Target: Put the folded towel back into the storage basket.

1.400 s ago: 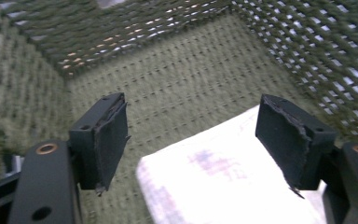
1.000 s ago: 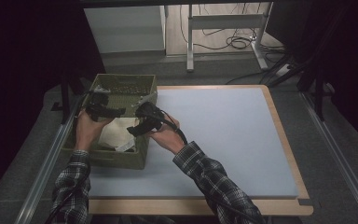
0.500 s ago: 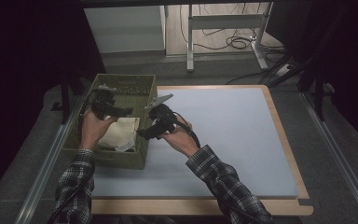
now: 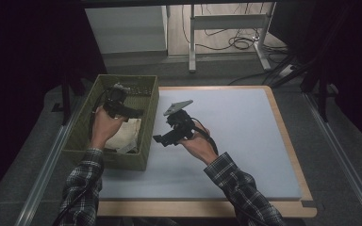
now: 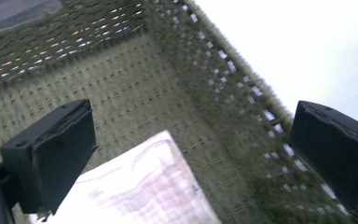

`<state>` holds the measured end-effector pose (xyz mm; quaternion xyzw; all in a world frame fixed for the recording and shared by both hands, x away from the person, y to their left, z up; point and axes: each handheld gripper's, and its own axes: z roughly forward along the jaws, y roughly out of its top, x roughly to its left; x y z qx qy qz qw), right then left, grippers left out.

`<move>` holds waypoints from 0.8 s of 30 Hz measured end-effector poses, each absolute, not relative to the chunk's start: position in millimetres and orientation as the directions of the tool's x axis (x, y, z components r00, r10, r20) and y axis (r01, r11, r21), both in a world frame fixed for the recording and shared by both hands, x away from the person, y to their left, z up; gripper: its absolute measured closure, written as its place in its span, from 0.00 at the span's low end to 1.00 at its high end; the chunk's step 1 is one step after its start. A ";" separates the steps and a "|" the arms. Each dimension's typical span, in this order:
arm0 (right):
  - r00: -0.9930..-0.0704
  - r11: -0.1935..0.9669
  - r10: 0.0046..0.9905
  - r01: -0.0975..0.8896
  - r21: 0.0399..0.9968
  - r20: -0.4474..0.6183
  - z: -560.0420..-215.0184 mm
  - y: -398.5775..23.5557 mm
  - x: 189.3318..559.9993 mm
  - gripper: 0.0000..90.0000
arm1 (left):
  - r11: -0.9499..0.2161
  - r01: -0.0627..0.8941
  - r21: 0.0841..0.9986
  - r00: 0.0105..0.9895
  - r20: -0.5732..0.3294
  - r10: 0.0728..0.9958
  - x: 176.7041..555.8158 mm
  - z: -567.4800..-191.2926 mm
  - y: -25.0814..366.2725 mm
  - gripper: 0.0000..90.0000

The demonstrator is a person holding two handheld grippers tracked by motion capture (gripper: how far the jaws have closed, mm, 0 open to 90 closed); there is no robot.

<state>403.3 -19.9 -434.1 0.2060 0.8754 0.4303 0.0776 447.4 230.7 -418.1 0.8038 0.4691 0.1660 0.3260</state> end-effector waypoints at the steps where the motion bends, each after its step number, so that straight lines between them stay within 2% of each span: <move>1: -0.902 0.543 0.429 0.295 0.786 0.042 -434.4 -22.3 403.1 0.06 | -0.350 0.645 0.680 0.508 -0.038 0.861 447.2 -417.1 228.3 0.00; 24: -0.874 0.514 0.484 0.331 0.792 0.051 -447.2 -92.6 396.9 0.05 | -0.456 0.598 0.658 0.597 0.013 0.802 444.7 -408.5 154.3 0.00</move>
